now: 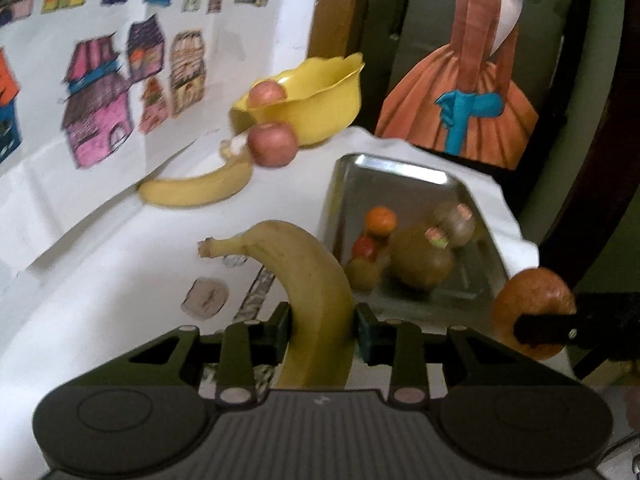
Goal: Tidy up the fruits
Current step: 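Carry the apple and banana toward the metal tray with both grippers, then lower the apple and banana into the tray and open both grippers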
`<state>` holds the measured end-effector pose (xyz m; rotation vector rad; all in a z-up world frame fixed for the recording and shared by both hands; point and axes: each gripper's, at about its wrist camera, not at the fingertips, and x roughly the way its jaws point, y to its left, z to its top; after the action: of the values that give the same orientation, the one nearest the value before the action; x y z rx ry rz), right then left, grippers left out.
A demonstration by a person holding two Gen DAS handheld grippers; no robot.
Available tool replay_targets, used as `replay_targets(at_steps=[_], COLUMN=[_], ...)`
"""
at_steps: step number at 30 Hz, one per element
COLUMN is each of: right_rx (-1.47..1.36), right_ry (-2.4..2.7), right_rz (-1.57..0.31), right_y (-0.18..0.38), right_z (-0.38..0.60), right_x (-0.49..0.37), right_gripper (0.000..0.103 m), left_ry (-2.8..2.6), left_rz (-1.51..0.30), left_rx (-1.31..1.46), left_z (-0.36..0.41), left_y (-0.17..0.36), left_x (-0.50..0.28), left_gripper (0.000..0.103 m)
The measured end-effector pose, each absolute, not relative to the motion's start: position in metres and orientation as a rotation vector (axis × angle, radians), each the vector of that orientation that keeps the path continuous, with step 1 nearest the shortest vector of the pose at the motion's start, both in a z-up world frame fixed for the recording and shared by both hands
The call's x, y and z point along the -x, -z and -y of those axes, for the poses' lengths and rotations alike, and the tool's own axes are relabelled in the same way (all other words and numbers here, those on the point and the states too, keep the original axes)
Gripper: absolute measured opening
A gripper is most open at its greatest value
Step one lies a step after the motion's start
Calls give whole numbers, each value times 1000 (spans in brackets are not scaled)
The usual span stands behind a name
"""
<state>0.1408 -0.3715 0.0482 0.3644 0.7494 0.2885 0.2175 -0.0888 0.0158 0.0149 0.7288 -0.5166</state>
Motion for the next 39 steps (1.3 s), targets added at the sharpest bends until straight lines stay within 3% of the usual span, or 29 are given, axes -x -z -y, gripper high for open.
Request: replay_targets(at_steps=[18, 39], right_rx=[-309, -271], right_ry=[-188, -179], right_rz=[-678, -688], right_y=[-31, -13], right_z=[399, 396], right_x=[-167, -198], right_gripper=[64, 64], left_ry=[569, 602], left_rz=[-621, -690], left_rx=[-68, -185], left_z=[176, 227], left_y=[-55, -8], left_x=[-286, -343], left_gripper=[37, 37])
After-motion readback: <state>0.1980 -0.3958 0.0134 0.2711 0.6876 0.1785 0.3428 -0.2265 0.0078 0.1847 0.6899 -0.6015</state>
